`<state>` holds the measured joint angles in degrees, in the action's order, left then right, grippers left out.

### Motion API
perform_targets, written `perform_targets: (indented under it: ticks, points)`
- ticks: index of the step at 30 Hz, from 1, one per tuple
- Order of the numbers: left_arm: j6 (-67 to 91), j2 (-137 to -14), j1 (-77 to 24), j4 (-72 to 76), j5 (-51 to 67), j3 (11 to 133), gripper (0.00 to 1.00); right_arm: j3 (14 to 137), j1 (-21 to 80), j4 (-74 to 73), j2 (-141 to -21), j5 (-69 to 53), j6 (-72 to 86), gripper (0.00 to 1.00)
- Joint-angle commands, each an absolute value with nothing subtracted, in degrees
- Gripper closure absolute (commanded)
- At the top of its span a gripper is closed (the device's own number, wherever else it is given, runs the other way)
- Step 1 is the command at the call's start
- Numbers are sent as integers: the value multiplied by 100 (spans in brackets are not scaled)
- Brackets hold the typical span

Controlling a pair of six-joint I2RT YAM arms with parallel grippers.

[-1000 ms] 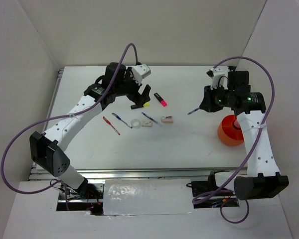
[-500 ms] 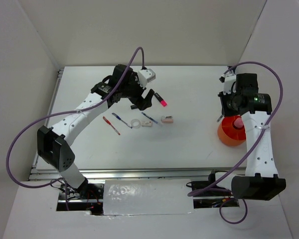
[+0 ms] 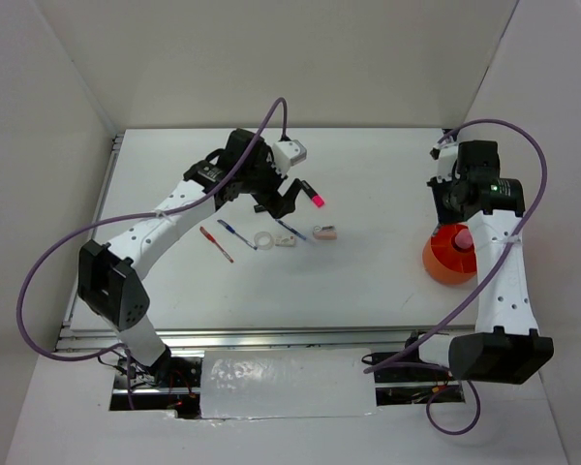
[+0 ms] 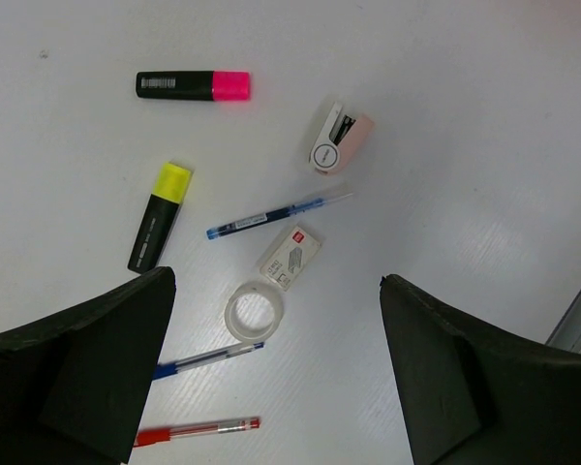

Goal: Sort the stationery into containers
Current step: Place the pen in the storage box.

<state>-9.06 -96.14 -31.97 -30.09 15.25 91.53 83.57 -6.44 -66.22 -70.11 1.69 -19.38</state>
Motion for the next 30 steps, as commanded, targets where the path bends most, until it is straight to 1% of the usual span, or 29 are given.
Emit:
perform_targets:
  ticks: [1,15,30]
  points:
    - [-1055,-9685,-3217,-3050,1442,9325,1,8578,-694,-6240,-7145,466,-1960,100]
    - [-1151,-9888,-3234,-3190,1239,9501,1,8482,-694,-5994,-7374,940,-2004,100]
    - [-1274,-10125,-3252,-3225,1081,9598,1,7919,-826,-5608,-7629,747,-2004,100]
